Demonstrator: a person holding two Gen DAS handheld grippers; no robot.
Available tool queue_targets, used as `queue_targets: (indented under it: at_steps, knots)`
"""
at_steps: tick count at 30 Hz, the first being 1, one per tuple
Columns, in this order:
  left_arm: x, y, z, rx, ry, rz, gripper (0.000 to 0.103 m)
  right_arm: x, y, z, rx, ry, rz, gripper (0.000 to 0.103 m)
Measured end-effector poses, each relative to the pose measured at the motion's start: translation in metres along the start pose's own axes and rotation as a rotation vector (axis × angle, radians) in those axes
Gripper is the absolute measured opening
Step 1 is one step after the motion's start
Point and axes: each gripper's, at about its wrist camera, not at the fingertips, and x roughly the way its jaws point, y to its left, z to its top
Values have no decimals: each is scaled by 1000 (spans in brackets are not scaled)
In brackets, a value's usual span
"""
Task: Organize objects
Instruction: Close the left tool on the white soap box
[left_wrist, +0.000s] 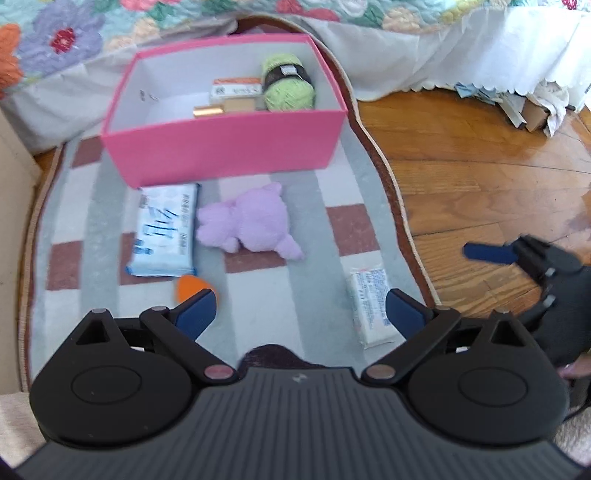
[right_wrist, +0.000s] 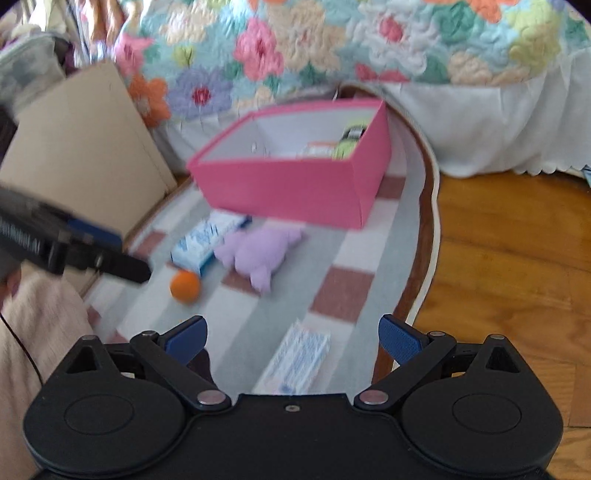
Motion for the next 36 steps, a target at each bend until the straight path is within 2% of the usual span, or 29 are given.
queue_targets:
  at_steps: [5,9,13,16,17,18,20,21,23,27,31,36]
  knots:
    - [30,-16,-5,18,47,-50,97,24,19,-19,-88,68,25,101]
    - [54,-15,-9,-13,77,-74,95,48,10,-23,54,113,23,100]
    - [78,-7,-13,-89,102,-131,91,66,7,-26,124,172,39,93]
    - [95,-8,-16,-112,116,-163,80,73,13,-30,97,198,0,87]
    - [100,-8,-16,-115,118,-171,73,73,16,-32,75,190,-17,85]
    - [105,-9,-18,-126,118,-181,59,72,19,-33,50,184,-42,79]
    - [116,-10,-20,-150,129,-219,48,71,25,-35,-5,176,-102,67]
    - [121,-10,-22,-161,130,-232,43,70,27,-36,-23,170,-116,58]
    - [127,-15,-26,-158,129,-250,33,69,29,-38,-30,158,-123,55]
    - [132,-19,-33,-182,123,-290,30,68,30,-39,-12,145,-133,54]
    - [127,-17,-37,-205,120,-291,29,63,34,-39,3,142,-125,53]
    - [104,-15,-38,-180,88,-268,29,53,47,-31,-35,121,-107,53]
